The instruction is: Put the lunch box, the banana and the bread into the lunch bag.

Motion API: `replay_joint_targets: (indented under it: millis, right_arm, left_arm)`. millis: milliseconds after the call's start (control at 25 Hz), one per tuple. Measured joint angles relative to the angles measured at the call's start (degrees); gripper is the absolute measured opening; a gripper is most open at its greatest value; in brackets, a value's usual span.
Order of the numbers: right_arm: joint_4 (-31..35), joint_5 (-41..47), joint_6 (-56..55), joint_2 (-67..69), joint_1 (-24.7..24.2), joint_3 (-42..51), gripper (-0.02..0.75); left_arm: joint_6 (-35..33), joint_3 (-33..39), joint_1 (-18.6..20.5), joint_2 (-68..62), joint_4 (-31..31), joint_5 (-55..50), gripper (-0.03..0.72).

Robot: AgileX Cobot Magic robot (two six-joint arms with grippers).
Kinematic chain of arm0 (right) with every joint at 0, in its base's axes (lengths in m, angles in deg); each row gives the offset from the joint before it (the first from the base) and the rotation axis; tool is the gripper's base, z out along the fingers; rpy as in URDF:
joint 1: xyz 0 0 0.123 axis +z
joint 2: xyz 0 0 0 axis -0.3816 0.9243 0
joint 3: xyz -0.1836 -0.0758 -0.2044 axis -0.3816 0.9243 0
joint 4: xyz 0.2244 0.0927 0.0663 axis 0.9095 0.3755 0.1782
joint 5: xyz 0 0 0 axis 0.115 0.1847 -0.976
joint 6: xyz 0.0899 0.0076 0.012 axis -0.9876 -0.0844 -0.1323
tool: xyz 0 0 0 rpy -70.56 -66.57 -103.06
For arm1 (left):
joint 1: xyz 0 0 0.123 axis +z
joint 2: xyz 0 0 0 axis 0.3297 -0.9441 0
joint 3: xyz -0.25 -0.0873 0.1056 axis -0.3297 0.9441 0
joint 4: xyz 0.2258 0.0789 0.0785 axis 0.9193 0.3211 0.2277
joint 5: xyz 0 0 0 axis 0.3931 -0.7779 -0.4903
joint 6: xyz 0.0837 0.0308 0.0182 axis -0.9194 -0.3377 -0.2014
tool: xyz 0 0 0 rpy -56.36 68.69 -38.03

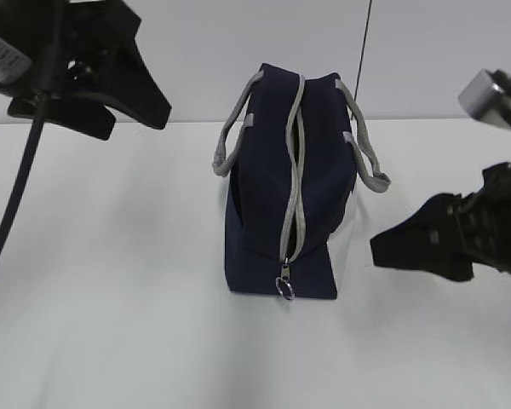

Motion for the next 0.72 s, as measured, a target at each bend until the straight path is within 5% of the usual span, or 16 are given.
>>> replay_joint_targets:
  millis: [440, 720]
  right_arm:
    - [37.33, 1.65, 56.02, -0.22, 0.00, 15.29, 0.454]
    - [51.24, 1.82, 70.89, 0.22, 0.00, 19.39, 0.454]
  left_arm:
    - [-4.94, 13.22, -0.04, 9.38, -0.30, 4.85, 0.482]
    - [-5.89, 15.12, -0.04, 10.35, -0.80, 5.88, 0.475]
